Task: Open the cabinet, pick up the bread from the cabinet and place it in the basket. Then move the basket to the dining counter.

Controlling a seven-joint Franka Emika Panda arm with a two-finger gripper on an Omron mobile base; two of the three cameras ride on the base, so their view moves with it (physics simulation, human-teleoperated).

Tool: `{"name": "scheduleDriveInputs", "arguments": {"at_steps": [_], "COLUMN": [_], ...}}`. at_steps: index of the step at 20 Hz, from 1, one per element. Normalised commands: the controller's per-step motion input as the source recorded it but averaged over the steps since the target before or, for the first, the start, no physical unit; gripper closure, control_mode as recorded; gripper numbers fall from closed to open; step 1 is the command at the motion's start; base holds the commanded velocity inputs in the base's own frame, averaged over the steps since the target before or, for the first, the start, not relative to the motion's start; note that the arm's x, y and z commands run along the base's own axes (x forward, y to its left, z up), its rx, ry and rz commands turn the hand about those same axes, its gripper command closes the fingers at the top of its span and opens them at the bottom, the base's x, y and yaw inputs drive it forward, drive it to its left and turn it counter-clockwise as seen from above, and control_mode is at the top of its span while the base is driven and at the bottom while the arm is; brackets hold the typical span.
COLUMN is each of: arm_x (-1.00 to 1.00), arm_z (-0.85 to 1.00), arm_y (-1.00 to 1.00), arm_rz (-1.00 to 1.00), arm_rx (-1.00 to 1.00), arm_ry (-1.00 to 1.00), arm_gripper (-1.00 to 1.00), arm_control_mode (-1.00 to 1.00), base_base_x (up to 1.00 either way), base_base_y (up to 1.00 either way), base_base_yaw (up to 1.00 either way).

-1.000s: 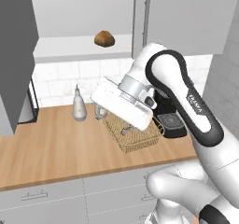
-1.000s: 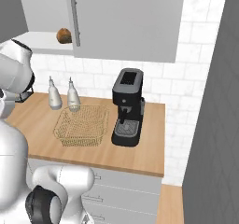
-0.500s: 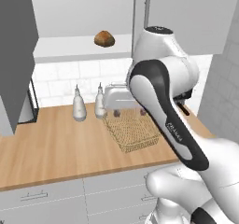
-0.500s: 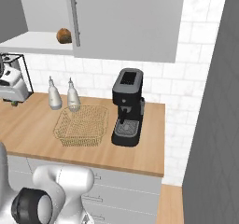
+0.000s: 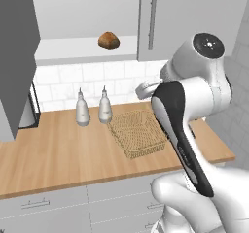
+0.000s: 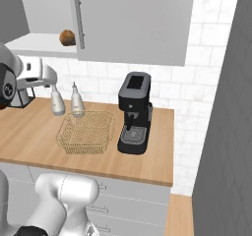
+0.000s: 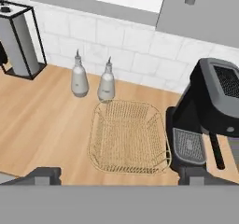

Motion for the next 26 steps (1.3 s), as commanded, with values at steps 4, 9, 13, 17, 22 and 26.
{"name": "scheduleDriveInputs", "arguments": {"at_steps": [4,9,13,17,22,26], "arm_x": [1.00,0.87,0.73,0.40,0.23,0.34], "arm_z": [0.98,0.79,0.01,0.10,0.08,0.04], "arm_y": [0.01,0.00,-0.37,-0.50,-0.14,0.00], "arm_rz": [-0.22,-0.26,-0.08,0.00,0.00,0.01], "arm_rx": [-0.15,-0.02,0.32,0.34,0.16,0.00], "arm_ry": [-0.36,-0.14,0.09,0.08,-0.03,-0.11], "arm_gripper": [-1.00,-1.00,-1.00,-1.00,-1.00,-1.00], "arm_control_mode": [-1.00,-1.00,-1.00,-1.00,-1.00,-1.00], "base_base_x": [0.00,0.00,0.00,0.00,0.00,0.00], "base_base_y": [0.00,0.00,0.00,0.00,0.00,0.00], "base_base_yaw": [0.00,0.00,0.00,0.00,0.00,0.00]}}
